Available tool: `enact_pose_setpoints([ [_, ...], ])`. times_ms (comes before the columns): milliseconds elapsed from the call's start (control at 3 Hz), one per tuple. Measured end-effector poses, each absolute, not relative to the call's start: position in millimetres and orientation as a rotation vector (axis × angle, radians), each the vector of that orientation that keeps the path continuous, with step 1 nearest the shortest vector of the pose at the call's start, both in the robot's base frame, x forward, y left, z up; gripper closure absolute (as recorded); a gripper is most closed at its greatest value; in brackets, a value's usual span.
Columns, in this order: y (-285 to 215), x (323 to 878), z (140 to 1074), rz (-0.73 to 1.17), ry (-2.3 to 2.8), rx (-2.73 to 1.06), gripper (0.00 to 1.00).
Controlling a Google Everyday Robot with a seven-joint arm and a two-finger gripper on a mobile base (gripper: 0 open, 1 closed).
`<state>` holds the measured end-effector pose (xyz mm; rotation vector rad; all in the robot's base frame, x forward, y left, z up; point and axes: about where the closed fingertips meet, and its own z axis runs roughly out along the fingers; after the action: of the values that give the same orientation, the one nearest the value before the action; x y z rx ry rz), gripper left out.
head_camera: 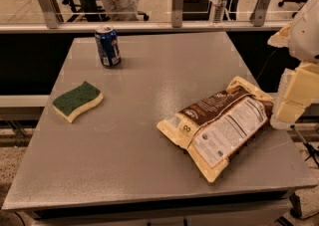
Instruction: Move brown chip bag near sponge
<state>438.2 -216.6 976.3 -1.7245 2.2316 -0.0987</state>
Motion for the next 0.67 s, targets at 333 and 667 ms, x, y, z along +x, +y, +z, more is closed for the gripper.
enact_pose_setpoints([
  [333, -217, 438, 976, -0.099, 2.231, -1.724, 0.00],
  [667, -197, 448, 962, -0.054, 2.140, -1.847, 0.00],
])
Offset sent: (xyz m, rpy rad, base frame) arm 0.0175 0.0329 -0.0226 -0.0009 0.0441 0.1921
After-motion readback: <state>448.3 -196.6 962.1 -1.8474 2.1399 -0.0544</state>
